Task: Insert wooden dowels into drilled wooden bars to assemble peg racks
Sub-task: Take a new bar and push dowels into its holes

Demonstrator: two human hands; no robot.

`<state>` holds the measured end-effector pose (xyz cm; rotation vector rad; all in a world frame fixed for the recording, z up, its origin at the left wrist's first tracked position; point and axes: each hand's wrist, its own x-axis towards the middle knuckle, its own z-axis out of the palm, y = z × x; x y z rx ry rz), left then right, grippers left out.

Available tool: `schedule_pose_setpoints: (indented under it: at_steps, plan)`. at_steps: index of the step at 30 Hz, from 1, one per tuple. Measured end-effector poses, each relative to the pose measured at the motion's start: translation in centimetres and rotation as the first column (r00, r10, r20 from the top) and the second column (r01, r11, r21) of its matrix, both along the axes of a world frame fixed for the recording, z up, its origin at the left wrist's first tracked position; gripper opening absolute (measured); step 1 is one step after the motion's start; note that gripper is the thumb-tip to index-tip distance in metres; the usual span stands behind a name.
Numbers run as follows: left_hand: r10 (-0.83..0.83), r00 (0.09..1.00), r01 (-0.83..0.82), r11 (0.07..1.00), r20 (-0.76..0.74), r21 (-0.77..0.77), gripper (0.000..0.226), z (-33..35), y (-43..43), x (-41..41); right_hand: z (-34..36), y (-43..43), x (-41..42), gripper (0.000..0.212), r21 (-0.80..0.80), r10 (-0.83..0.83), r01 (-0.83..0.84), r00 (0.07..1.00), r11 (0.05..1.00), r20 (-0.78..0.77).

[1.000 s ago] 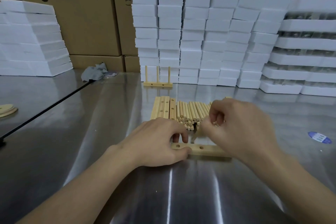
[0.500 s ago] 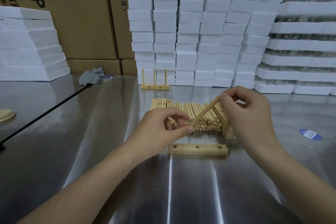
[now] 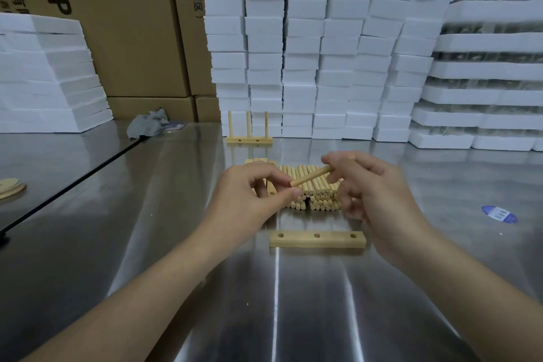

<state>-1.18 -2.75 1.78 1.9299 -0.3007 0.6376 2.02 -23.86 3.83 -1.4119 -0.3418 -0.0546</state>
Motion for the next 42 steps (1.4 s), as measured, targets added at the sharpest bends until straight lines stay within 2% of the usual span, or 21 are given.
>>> schedule_pose_setpoints:
  at_steps: [3,9,14,24,27,31,36,39,42]
  plan:
    - [-0.008,1.000,0.008,1.000,0.018,-0.002,0.012,0.0,-0.2,-0.1,-0.9,0.7,-0.3,0.014,0.050,0.147,-0.142,0.984,0.989,-0.101]
    - [-0.058,0.998,0.059,0.998,0.036,-0.029,0.012,0.0,-0.4,-0.2,-1.3,0.6,-0.3,0.013,0.023,0.193,-0.191,0.976,0.981,-0.101]
    - [-0.027,0.999,0.027,1.000,0.033,-0.001,0.013,0.3,0.3,0.0,-1.4,0.4,-0.2,0.015,-0.036,0.175,-0.178,0.982,0.983,-0.068]
    - [0.023,1.000,-0.023,1.000,-0.014,-0.011,0.016,0.5,1.7,0.2,-1.0,-0.4,0.8,0.016,0.012,0.055,-0.055,0.998,0.998,-0.032]
    - [0.009,0.999,-0.011,0.998,-0.036,-0.063,0.014,0.5,1.7,0.3,-1.0,-0.4,0.8,0.014,0.009,0.035,-0.035,0.999,0.999,-0.028]
    - [-0.079,0.991,0.045,0.955,-0.105,-0.294,0.025,0.9,1.9,0.2,-1.0,-0.3,0.5,0.011,-0.035,0.032,-0.032,0.999,0.999,0.000]
    - [-0.198,0.968,0.112,0.891,-0.156,-0.440,0.032,1.2,2.3,0.5,-1.1,-0.1,0.5,0.010,-0.106,0.026,-0.024,0.999,0.994,0.021]
    - [-0.212,0.963,0.115,0.879,-0.164,-0.462,0.031,1.2,2.3,0.4,-1.4,0.0,0.6,0.010,-0.128,0.031,-0.029,0.999,0.991,0.013]
    - [-0.168,0.972,0.099,0.928,-0.167,-0.358,0.021,1.2,2.4,0.4,-1.4,0.0,0.7,0.010,-0.062,0.039,-0.041,0.999,0.997,-0.035]
